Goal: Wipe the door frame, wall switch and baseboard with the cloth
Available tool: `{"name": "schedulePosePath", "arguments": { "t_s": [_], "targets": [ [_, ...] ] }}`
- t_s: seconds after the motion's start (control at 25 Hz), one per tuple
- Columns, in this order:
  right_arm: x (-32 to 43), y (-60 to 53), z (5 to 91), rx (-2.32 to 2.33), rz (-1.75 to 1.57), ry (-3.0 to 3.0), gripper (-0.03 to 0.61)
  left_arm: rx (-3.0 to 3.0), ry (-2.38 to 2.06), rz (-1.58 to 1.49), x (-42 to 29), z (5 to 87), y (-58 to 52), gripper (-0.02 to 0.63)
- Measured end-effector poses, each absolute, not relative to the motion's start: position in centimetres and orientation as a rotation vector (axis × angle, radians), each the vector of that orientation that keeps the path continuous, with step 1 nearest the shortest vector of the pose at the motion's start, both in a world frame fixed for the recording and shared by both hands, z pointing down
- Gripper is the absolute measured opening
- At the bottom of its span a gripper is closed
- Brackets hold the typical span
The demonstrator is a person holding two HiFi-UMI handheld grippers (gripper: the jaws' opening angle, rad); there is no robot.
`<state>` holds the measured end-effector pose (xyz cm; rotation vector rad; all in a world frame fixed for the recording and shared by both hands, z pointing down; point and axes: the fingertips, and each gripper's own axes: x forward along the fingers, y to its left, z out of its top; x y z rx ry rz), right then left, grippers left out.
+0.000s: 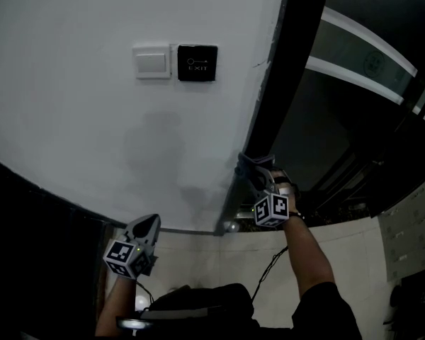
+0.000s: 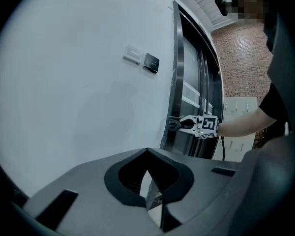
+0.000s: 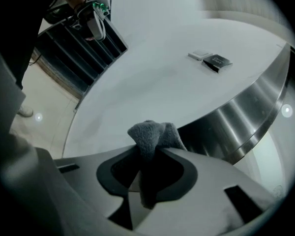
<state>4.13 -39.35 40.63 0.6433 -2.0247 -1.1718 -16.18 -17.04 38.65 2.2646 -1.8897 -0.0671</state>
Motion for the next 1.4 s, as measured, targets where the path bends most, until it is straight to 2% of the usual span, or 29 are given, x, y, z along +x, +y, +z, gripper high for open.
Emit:
{"name": "schedulePosePath", "arguments": {
  "t_s": [1.4],
  "targets": [
    [3.8,-39.4,55.8,0.371,-0.829,-2.059,0.083,2.106,-1.966,0.031,-18.0,42.2,-15.4,0.002]
  ]
}}
